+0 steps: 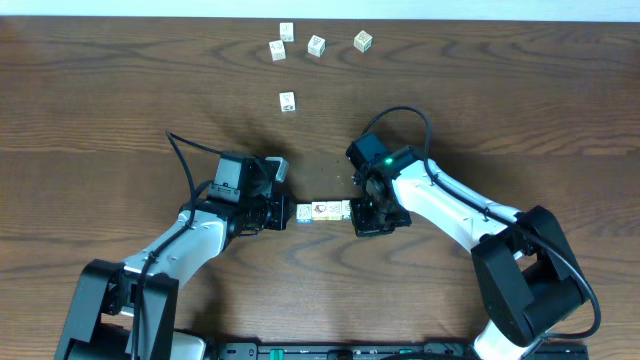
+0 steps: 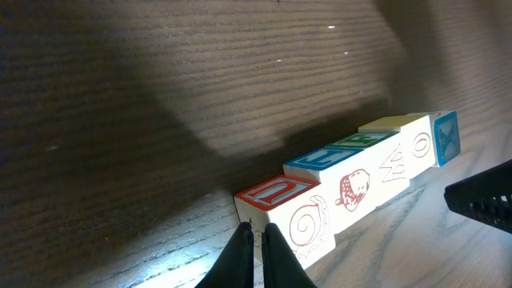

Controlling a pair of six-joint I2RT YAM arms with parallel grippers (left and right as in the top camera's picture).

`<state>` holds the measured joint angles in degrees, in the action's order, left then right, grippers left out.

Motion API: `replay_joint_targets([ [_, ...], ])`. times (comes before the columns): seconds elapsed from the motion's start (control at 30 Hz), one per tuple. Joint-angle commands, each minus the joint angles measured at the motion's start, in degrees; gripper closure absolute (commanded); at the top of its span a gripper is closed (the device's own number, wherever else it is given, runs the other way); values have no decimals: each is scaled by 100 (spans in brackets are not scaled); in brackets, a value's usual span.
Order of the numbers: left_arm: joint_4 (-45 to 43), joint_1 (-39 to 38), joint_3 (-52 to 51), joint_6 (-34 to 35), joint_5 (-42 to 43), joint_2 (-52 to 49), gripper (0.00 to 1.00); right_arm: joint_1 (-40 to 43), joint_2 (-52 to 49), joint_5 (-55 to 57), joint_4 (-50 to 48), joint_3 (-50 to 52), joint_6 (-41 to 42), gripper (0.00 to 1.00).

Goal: Lift 5 blocks

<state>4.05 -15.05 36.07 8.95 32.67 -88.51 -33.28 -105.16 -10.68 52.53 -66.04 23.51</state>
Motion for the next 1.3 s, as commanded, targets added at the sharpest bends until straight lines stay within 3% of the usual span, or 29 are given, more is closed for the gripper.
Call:
replay_joint_targets([
  [0.0,15,20,-39,-11,31,9,93,-37,4,13,-94,-63,92,99],
  [1.27,17,20,-39,-11,-31,9,93,-37,4,188,-367,-66,90,99],
])
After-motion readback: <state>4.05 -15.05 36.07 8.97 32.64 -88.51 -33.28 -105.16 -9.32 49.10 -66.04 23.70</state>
